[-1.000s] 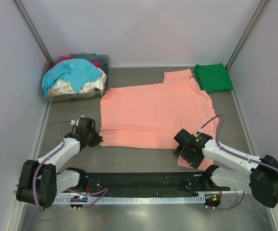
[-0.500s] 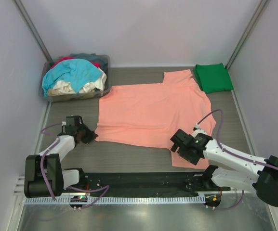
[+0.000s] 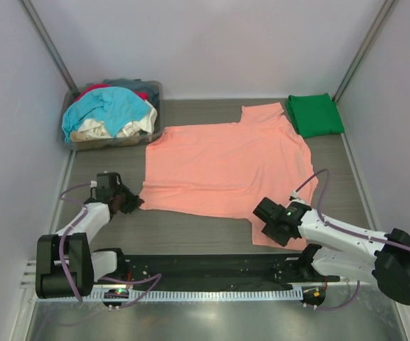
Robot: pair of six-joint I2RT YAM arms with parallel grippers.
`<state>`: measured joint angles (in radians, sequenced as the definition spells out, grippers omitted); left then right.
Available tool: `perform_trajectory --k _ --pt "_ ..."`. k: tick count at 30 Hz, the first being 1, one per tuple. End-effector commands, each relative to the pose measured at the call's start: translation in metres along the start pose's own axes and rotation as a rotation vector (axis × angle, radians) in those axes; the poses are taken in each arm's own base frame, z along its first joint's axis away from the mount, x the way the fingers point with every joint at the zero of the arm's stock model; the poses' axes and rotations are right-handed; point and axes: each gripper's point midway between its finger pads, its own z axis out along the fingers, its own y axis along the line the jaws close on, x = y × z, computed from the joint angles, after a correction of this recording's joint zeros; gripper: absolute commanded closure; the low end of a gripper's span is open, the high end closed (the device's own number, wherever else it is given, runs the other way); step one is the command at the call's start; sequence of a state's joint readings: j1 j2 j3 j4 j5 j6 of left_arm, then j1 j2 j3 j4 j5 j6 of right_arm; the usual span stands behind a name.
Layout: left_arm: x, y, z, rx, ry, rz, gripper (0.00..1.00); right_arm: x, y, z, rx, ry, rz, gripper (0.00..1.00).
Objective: Fold and stack the t-shirts
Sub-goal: Flatten the tshirt out, then fold the tshirt
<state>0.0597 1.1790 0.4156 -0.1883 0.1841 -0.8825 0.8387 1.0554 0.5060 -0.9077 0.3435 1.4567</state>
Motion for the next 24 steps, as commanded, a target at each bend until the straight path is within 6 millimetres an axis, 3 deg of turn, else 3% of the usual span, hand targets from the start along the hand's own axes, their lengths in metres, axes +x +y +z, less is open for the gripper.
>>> perform_trajectory --k 1,3,4,6,10,14,15,18,24 --pt "-0.005 0.002 -0.003 0.002 -0.03 0.007 1.0 0.008 -0.002 0.01 -0.028 0.014 0.057 0.63" --pt "-0.006 0.002 -0.004 0.003 -0.035 0.008 1.0 0.007 0.002 0.008 -0.053 0.012 0.056 0.77" --pt "-0.006 0.001 -0.005 0.003 -0.037 0.008 1.0 0.006 0.002 0.009 -0.055 0.005 0.051 0.9" --pt "-0.008 0.0 -0.006 0.005 -0.046 0.014 1.0 0.006 0.003 0.008 -0.062 0.002 0.043 0.99" --pt "-0.008 0.0 -0.015 -0.001 -0.053 0.025 1.0 0.005 0.005 0.004 -0.085 0.001 0.035 0.99" --pt "-0.007 -0.006 -0.03 0.02 -0.063 0.026 1.0 -0.002 0.011 -0.014 -0.128 -0.015 0.049 0.99" --pt "-0.007 -0.006 -0.034 0.025 -0.065 0.026 1.0 -0.007 0.02 -0.025 -0.163 -0.022 0.06 0.99" --pt "-0.004 -0.01 -0.045 0.046 -0.078 0.026 1.0 -0.02 0.016 -0.043 -0.143 -0.059 0.043 0.99" --pt "-0.005 -0.017 -0.056 0.056 -0.085 0.025 1.0 -0.056 0.035 -0.087 -0.2 -0.167 0.012 0.99"
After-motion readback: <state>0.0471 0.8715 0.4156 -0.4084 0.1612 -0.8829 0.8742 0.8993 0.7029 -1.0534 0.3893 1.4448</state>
